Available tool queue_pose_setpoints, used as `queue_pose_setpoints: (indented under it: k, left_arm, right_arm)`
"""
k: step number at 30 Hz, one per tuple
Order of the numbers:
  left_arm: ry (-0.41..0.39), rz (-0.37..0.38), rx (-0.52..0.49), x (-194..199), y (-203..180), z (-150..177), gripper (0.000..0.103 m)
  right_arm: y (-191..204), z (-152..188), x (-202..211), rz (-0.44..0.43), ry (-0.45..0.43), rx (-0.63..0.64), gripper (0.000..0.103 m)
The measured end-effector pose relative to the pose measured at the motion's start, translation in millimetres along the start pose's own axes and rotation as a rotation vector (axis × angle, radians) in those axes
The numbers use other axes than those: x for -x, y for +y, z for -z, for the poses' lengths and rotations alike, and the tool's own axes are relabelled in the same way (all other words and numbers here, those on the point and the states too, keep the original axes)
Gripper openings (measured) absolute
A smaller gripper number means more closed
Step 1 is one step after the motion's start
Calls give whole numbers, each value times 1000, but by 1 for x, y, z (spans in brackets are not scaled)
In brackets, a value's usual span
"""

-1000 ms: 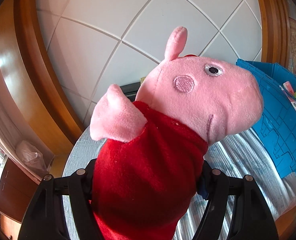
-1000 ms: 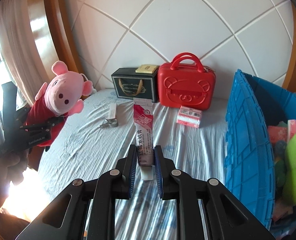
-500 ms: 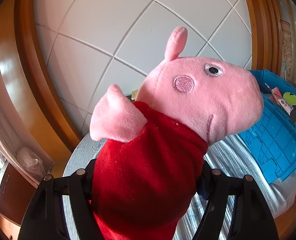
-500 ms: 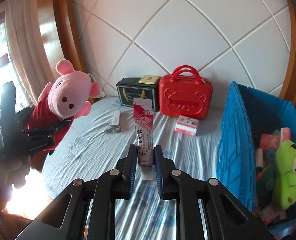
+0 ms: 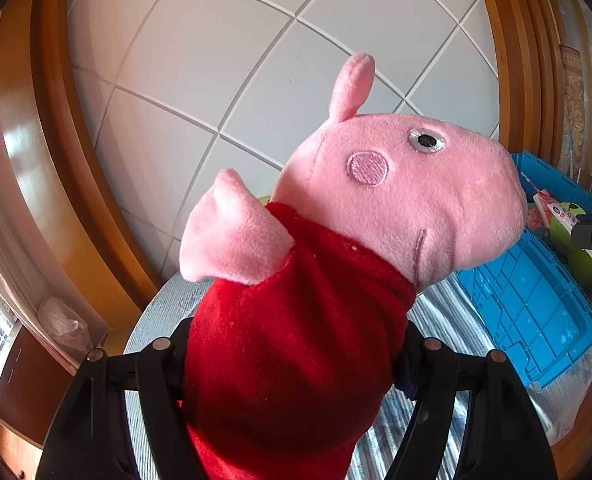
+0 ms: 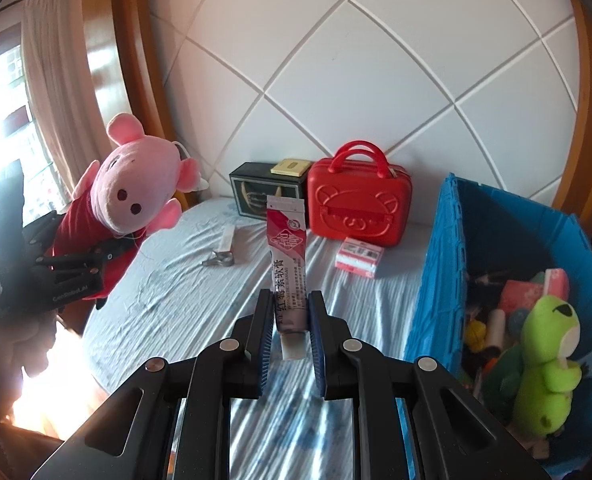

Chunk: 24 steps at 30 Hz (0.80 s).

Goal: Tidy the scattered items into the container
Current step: 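Lift and carry the pig plush and ointment tube over the blue crate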

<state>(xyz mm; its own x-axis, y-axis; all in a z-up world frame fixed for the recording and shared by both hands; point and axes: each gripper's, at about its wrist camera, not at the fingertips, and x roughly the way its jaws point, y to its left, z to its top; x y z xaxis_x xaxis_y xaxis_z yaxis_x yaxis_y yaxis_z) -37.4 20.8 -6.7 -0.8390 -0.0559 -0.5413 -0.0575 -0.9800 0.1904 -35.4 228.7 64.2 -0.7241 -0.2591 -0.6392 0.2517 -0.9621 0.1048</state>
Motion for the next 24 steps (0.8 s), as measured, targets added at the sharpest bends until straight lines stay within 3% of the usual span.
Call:
queue_pose_setpoints:
  k: [24]
  left_arm:
    - [-36,52,-73,-7,-113,-53,72]
  right_arm:
    - [-110,16,44,12,-67,-62,17]
